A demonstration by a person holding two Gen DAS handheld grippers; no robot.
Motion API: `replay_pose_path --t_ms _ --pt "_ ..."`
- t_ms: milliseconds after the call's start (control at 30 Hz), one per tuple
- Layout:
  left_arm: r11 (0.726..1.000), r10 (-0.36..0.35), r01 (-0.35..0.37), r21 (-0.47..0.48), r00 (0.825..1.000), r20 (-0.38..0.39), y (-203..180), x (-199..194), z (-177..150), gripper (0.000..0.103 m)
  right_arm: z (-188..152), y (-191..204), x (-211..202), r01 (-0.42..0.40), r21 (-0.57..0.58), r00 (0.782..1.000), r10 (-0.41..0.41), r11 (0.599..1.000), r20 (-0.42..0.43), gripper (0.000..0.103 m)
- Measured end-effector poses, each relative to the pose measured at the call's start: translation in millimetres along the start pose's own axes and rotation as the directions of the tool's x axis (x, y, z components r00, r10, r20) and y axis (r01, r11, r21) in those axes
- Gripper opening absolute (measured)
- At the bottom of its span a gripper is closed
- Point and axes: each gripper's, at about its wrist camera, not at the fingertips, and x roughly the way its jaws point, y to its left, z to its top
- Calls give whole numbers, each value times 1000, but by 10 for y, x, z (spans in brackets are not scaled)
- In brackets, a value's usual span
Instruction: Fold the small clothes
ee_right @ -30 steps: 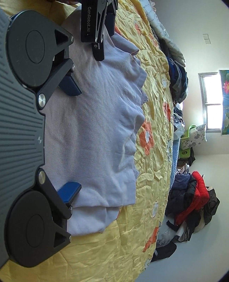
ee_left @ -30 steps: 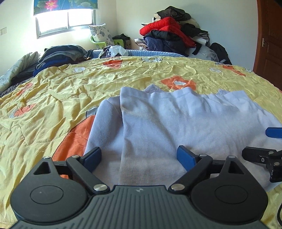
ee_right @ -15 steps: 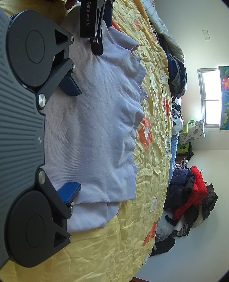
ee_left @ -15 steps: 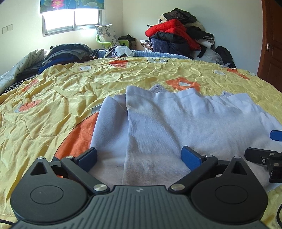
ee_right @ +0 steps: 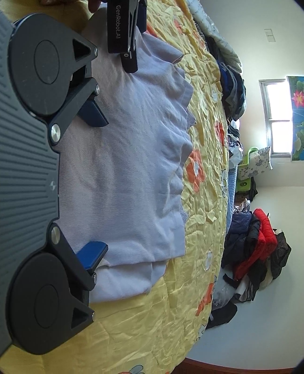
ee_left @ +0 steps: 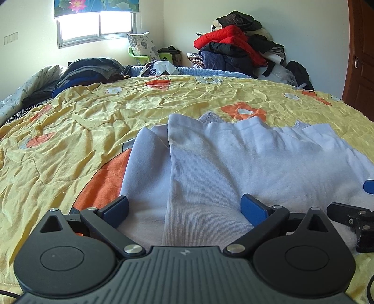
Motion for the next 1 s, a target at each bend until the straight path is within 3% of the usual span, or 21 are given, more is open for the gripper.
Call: replay_pose_path --t_ms 1000 --pt "1000 0 0 0 1000 0 1 7 0 103 9 -10 -4 -4 5 1000 4 1000 1 103"
